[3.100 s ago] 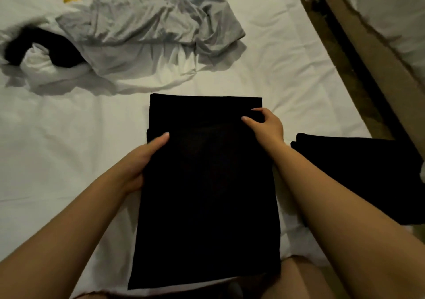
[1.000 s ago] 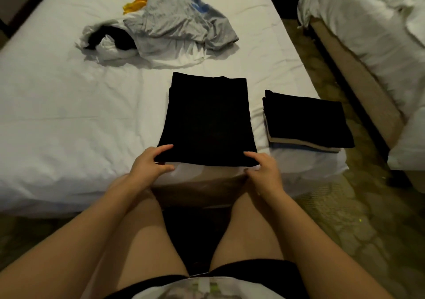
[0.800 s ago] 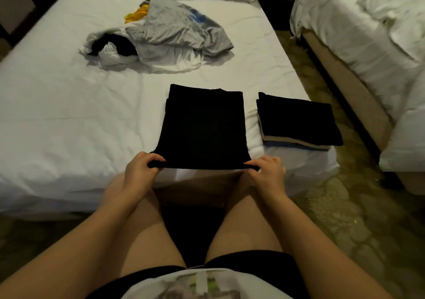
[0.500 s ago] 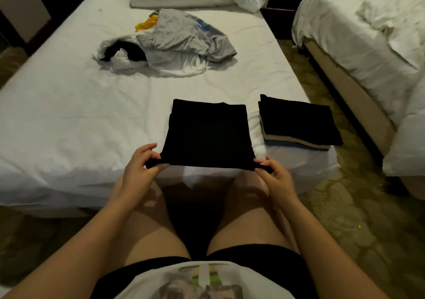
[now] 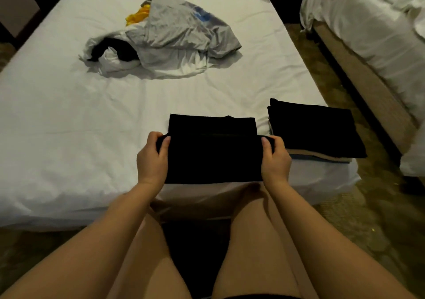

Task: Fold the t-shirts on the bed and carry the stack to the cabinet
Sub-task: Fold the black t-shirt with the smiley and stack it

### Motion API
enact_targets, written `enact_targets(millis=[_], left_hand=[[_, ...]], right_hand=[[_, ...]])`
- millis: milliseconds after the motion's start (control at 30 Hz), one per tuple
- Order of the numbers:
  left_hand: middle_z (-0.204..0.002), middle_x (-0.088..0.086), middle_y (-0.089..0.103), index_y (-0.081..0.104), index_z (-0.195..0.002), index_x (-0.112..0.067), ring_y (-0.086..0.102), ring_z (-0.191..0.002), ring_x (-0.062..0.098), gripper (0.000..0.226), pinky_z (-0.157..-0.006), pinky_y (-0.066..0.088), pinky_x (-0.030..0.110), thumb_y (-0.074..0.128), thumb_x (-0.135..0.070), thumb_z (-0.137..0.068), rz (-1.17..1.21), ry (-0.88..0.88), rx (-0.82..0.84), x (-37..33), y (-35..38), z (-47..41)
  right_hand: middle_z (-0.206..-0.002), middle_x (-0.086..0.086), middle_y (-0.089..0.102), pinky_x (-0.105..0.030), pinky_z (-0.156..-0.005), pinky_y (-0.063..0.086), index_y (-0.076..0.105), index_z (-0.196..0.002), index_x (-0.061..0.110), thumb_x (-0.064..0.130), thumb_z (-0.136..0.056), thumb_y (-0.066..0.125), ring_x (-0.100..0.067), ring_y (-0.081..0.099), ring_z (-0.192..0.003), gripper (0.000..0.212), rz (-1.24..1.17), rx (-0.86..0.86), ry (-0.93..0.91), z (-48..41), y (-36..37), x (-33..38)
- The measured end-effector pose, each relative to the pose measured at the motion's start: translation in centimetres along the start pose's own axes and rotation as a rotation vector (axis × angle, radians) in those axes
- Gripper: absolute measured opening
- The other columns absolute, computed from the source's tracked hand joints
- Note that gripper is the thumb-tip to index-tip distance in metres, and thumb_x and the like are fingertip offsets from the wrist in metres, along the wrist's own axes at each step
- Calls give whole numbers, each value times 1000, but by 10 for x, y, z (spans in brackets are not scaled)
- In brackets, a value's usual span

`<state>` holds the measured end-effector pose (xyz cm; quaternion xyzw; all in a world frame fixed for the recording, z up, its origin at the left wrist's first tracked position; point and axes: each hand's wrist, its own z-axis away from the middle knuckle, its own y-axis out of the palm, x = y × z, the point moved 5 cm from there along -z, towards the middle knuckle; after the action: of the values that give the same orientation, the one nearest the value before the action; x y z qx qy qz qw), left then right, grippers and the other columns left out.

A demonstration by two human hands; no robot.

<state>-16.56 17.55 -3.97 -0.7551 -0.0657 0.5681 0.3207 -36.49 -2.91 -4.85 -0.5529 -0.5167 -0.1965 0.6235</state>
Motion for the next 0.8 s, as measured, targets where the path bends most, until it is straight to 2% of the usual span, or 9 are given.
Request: enact_targets(millis=[100, 167, 233, 367, 467, 600, 700, 800], left_hand=[[-85, 11, 59, 52, -99, -3, 50, -75, 25, 28, -63, 31, 29, 48, -31, -95, -50, -44, 10, 7, 23, -42], [-82, 8, 56, 52, -96, -4, 48, -74, 23, 30, -63, 29, 27, 49, -34, -95, -79, -89, 36, 14, 39, -68], [-81, 6, 55, 51, -95, -5, 48, -74, 23, 31, -64, 29, 27, 48, -36, -94, -98, -123, 55, 20, 53, -90], [-84, 1, 55, 53, -95, -7, 48, -77, 18, 31, -66, 30, 22, 47, -38, -95, -112, -176, 82, 32, 77, -117], [-84, 2, 57, 55, -96, -6, 51, -77, 19, 36, -69, 35, 28, 47, -41, -94, -127, -209, 75, 46, 90, -122], [-83, 0, 56, 56, -94, -9, 51, -77, 19, 37, -68, 34, 28, 46, -45, -93, -188, -255, 93, 54, 96, -124], [-90, 2, 57, 52, -102, -9, 51, -79, 20, 39, -69, 35, 29, 45, -46, -93, -186, -280, 99, 49, 92, -124], [-116, 10, 54, 38, -124, -10, 54, -95, 27, 48, -76, 40, 33, 45, -46, -93, -184, -284, 66, 42, 78, -109]], right_hand=[[-85, -9, 58, -29, -59, 30, 56, -101, 2, 28, -99, 44, -23, 54, -75, 28, 99, 21, 102, -43, 24, -14], [-85, -13, 58, -32, -61, 32, 55, -99, 2, 33, -98, 44, -30, 55, -79, 33, 172, 39, 175, -70, 40, -24], [-83, -11, 55, -33, -62, 33, 54, -98, 4, 37, -98, 42, -30, 55, -78, 34, 209, 66, 228, -91, 54, -32], [-85, -6, 50, -31, -64, 31, 53, -103, 4, 35, -99, 42, -21, 47, -76, 33, 271, 78, 296, -116, 74, -49], [-82, -6, 51, -33, -62, 32, 53, -98, 5, 37, -98, 42, -24, 47, -74, 34, 348, 70, 301, -121, 83, -61], [-83, -6, 53, -34, -62, 37, 52, -98, 12, 41, -98, 41, -28, 51, -75, 32, 432, 103, 336, -122, 88, -67], [-98, -9, 59, -32, -66, 35, 51, -109, 12, 41, -97, 42, -31, 56, -89, 32, 365, 106, 351, -121, 85, -61], [-133, -14, 48, -37, -84, 41, 37, -133, 11, 44, -94, 47, -34, 48, -118, 52, 316, 85, 338, -104, 76, -50]])
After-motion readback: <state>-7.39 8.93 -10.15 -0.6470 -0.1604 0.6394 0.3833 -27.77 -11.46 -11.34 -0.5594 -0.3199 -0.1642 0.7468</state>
